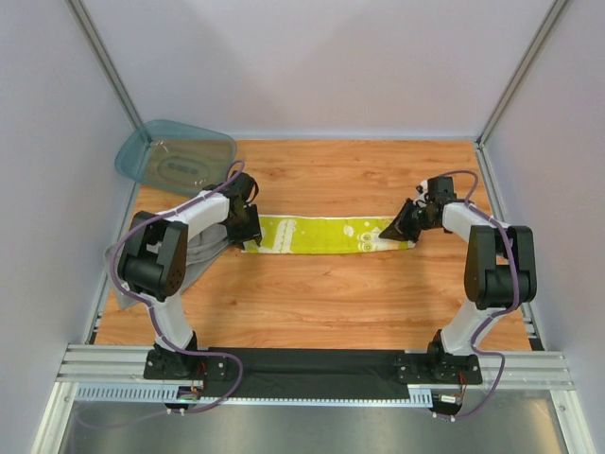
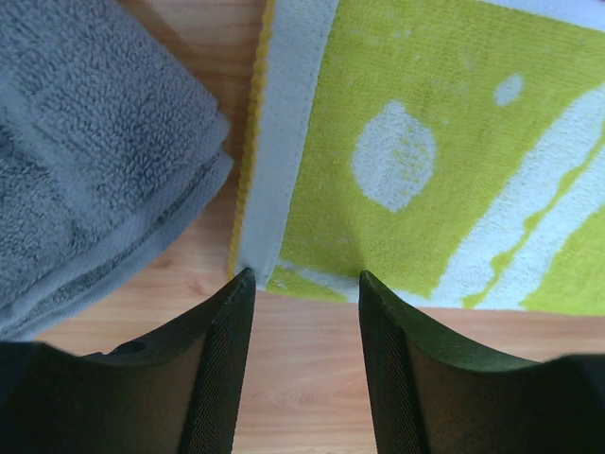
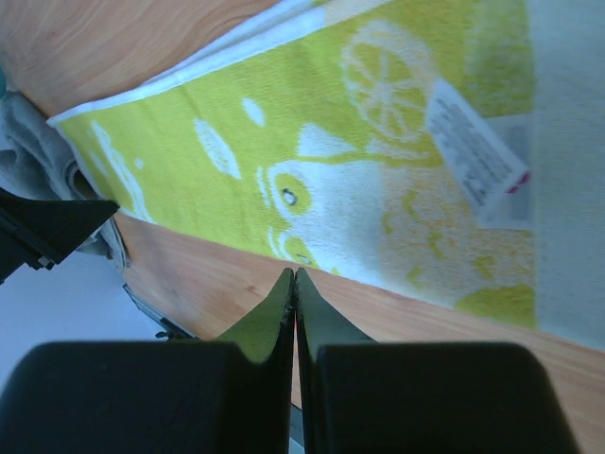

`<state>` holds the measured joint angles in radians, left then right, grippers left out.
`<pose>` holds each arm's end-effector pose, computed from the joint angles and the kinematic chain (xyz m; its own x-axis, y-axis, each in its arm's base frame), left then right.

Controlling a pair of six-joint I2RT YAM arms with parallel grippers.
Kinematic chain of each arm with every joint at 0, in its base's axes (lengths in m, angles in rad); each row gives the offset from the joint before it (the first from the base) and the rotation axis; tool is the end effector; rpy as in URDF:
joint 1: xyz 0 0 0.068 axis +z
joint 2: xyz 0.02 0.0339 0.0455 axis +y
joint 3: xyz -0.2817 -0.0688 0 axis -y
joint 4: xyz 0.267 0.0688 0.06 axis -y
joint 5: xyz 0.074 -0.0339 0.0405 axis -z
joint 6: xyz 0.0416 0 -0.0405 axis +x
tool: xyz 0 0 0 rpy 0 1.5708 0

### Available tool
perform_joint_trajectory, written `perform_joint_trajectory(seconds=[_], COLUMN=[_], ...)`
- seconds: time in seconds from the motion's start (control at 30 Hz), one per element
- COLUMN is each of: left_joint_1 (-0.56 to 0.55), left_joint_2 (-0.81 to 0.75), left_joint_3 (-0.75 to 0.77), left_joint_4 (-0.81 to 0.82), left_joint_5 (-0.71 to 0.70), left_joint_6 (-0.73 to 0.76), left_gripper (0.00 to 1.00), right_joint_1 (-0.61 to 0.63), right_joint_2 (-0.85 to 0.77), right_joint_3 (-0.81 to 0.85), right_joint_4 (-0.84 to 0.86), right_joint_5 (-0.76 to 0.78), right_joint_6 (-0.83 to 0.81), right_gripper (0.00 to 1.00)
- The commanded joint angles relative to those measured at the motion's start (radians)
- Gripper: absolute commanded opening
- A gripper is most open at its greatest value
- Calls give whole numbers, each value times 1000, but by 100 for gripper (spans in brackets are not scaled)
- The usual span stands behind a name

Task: Roll the towels
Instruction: Fold the towel

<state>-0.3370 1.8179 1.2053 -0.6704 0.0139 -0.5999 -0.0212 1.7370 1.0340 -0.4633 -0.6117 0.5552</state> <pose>0.3534 -0.1244 0.1714 -0.9357 -0.2703 -0.2268 -0.2349 0.9568 -0.1712 0.3520 0.0164 0.1651 -0.8910 0.4505 -0.0562 0.3072 0.6893 0.6561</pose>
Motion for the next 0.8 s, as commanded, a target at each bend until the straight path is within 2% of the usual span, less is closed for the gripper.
perform_joint_trajectory(seconds=[0.0,0.37,0.6,0.77], left_joint_1=[1,15,23,21], left_joint_2=[29,52,60,25], left_joint_3=[7,-23,-26,-23], left_joint_4=[40,55,48,32], left_joint_5=[-12,-12,-34,-31], left_joint_6=[6,14,23,23], left_gripper=[54,52,51,48], right_joint_1=[-23,-129,-149,-149], right_joint_2=[16,49,-8,-83], right_joint_3=[-29,-74,-78,-62], right_joint_4=[22,-44,-98,-155], right_joint_5=[70,225,343,444], right_joint_6=[8,-17,-20,-32], right_gripper=[0,0,1,6])
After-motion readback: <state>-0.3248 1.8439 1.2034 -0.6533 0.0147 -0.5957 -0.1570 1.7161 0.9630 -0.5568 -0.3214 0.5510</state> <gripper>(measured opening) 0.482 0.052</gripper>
